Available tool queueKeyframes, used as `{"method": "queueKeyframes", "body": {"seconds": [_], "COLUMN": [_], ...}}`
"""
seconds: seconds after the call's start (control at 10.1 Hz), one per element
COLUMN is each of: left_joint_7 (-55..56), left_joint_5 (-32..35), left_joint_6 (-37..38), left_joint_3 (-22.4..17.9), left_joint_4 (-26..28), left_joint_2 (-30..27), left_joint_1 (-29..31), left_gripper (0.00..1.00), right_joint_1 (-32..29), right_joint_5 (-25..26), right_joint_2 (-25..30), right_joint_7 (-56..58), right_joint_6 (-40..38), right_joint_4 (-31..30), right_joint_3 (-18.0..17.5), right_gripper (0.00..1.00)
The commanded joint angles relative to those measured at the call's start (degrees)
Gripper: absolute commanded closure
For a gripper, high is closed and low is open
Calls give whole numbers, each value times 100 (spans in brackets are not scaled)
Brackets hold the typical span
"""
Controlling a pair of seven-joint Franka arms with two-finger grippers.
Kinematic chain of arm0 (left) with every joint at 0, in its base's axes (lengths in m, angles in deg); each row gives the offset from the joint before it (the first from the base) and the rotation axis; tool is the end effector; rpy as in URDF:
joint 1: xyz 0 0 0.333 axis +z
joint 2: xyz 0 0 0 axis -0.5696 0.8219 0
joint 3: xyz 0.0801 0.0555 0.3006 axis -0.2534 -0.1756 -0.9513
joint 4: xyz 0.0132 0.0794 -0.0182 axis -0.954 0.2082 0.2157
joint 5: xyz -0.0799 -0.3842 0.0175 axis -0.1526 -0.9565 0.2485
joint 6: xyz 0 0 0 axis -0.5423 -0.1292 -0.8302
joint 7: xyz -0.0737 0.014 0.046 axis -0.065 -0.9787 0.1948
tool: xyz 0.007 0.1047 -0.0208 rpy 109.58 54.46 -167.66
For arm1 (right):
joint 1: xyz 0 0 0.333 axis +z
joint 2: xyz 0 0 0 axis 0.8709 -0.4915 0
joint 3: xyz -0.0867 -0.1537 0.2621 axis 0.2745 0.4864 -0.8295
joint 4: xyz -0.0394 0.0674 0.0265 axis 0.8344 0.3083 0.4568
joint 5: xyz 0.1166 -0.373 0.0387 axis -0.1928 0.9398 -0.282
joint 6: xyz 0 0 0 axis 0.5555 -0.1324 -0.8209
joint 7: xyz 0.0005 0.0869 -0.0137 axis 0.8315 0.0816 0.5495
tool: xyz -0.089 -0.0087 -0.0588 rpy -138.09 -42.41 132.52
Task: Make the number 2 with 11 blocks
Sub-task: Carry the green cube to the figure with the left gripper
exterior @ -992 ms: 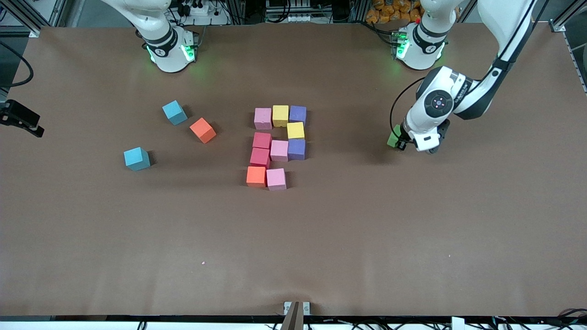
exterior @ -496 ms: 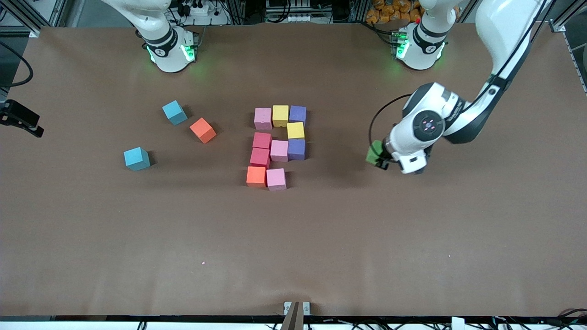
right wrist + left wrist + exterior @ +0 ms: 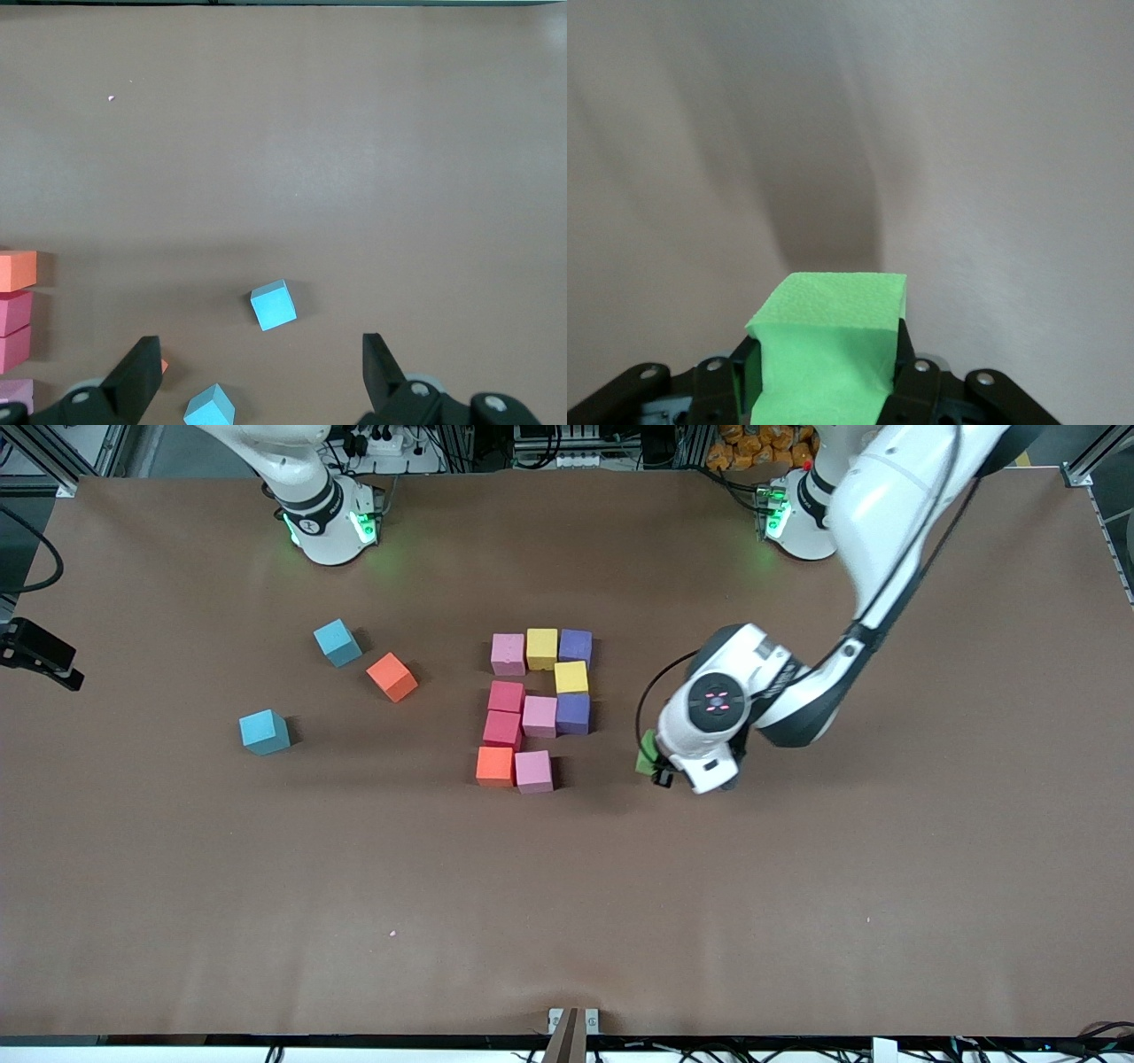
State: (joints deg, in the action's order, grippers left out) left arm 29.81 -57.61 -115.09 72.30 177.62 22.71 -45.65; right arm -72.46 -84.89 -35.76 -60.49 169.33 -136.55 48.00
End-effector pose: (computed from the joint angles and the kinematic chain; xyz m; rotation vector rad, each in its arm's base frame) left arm 0.5759 -0.3855 0.2589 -2.4279 -1.9161 0.1813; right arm 0.5677 -0.0553 0.6434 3.0940 -0.0255 0.1339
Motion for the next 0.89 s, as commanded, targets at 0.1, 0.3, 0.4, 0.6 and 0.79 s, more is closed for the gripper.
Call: {"method": "queueKeyframes", "body": {"seconds": [0.1, 0.3, 0.4, 0.6, 0.79], "left_joint_7": [367, 527, 527, 666, 782], "left_joint_5": [-334, -334, -334, -352, -588], "left_joint_6": [221, 124, 115, 106, 141], "left_joint_3": [-688, -804, -804, -830, -848], "left_joint_4": [-1389, -1829, -2066, -2122, -2104], "left_joint_2": [774, 1056, 1248, 1347, 1417], "left_joint_1": [-865, -1191, -1305, -1517, -1597], "left_gripper": [100, 100, 100, 100, 100], "right_joint_1": [21, 20, 29, 29, 29], "right_joint_5": [70, 70, 62, 61, 61], "right_joint_2": [5, 5, 5, -4, -4], "right_joint_7": [26, 26, 26, 34, 34], "right_joint_6": [-50, -50, -50, -50, -58], "right_joint_4": [77, 77, 69, 69, 69], "right_joint_3": [12, 12, 4, 3, 3], "right_gripper": [0, 0, 0, 0, 0]}}
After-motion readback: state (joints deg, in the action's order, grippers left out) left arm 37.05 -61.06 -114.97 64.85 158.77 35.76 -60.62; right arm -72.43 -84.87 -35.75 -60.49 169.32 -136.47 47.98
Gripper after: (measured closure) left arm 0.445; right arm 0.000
